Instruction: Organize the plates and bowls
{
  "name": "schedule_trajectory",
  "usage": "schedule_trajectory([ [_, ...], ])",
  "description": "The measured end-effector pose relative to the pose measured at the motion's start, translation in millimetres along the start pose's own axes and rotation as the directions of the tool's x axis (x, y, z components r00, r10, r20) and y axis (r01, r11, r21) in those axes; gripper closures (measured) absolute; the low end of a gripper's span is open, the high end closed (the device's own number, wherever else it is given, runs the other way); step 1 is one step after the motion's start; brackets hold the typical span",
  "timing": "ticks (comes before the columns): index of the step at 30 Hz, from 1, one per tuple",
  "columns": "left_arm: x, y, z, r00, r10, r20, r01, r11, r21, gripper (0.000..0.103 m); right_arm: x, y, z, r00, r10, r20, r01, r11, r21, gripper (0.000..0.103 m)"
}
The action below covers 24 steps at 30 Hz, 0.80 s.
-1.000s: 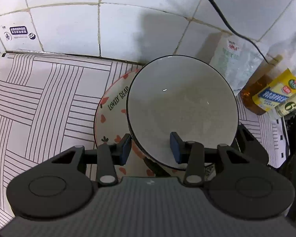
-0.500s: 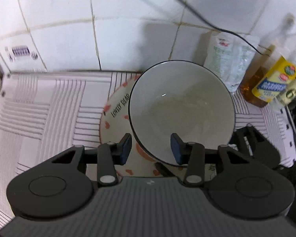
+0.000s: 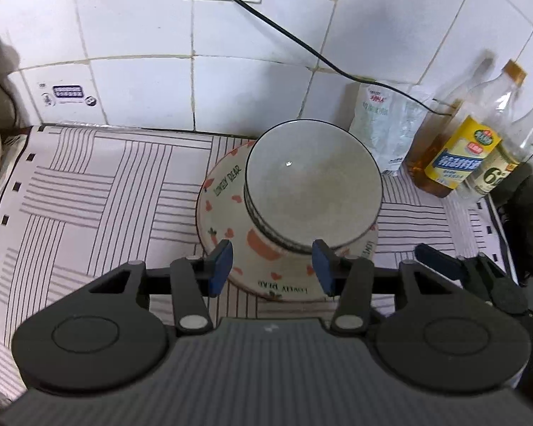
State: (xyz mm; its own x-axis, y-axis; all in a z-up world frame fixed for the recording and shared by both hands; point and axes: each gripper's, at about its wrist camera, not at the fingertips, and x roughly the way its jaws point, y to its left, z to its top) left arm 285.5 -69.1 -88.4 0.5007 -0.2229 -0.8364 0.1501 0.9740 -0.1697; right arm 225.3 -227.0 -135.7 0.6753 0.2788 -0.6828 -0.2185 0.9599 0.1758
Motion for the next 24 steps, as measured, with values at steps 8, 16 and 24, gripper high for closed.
schedule_trajectory([
  [8,-50.5,-1.3,-20.1,1.0,-0.011,0.029,0.01,0.999,0.031,0.05,-55.1,9.1,-4.0,0.996,-0.084,0.025,0.083,0.995,0.057,0.008],
  [16,-98.6,-1.4,-46.9,0.998,-0.032,0.059,0.028,0.998,0.057,0.044,-103.0,32.3,-2.9,0.981,-0.188,0.053,0.184,0.98,0.079,0.008],
  [24,-133.7,-1.8,-74.2,0.997,-0.029,0.072,0.024,0.997,0.075,0.041,-151.7,52.4,-4.8,0.972,-0.225,0.062,0.219,0.972,0.09,0.008],
])
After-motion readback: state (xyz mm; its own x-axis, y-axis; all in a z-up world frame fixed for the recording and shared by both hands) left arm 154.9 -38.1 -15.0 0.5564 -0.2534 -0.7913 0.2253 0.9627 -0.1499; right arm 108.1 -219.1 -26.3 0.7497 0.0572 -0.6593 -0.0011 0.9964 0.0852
